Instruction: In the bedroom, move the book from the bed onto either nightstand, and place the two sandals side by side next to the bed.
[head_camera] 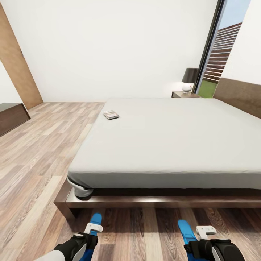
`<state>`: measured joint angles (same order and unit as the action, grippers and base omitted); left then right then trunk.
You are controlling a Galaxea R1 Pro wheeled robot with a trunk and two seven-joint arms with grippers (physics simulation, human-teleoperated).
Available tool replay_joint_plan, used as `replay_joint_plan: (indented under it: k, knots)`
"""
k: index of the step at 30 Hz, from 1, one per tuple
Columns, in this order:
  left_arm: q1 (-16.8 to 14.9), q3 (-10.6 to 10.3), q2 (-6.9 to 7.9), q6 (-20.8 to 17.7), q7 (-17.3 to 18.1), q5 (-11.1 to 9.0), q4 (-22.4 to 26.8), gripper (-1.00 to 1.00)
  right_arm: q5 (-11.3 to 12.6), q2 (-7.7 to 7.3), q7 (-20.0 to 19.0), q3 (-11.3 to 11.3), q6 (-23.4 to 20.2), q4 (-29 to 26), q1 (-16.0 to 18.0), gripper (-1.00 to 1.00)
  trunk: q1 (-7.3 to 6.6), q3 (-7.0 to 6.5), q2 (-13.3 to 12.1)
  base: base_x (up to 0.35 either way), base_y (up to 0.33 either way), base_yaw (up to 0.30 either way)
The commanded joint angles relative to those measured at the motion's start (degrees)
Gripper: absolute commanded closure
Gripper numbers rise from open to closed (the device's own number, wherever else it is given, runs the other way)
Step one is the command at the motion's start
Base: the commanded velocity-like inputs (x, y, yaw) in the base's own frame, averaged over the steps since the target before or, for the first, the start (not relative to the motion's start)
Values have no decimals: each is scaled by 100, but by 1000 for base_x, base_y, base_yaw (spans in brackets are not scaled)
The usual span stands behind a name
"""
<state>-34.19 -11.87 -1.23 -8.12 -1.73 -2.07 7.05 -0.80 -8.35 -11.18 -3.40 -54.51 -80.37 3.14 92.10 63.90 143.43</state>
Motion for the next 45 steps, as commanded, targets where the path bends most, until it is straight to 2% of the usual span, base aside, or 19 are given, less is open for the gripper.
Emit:
replay_joint_plan:
  k: [1,12,17,21,27,34,38,45]
  knots:
    - [0,-38,-3,-32,-22,-22,13,100,-10,0,-25,-4,-25,-5,3,100,-1,5,2,0,48,0]
    - [0,-27,0,-21,-13,-29,15,100,-10,0,-25,4,-25,-14,3,100,-1,5,2,0,21,0]
    - [0,-26,0,120,11,-30,15,100,-10,0,-25,5,-25,-14,3,100,-1,5,2,0,1,0]
    - [0,-26,-6,201,15,-30,15,100,-9,0,-25,6,-25,-14,3,100,9,93,7,0,0,0]
    - [0,-26,-5,280,22,-30,15,100,-11,0,-25,2,-22,-20,3,100,9,93,7,0,0,0]
    - [0,-26,-4,435,23,-31,15,100,-13,-7,-25,-6,-16,-61,3,100,27,248,17,0,0,0]
    - [0,-26,-7,458,23,-31,15,100,-17,-8,-25,-12,-16,-188,-35,100,27,248,17,0,0,0]
    - [0,-34,-9,495,23,-26,15,100,-30,-10,-25,-8,-8,-302,-101,100,45,403,26,0,0,0]
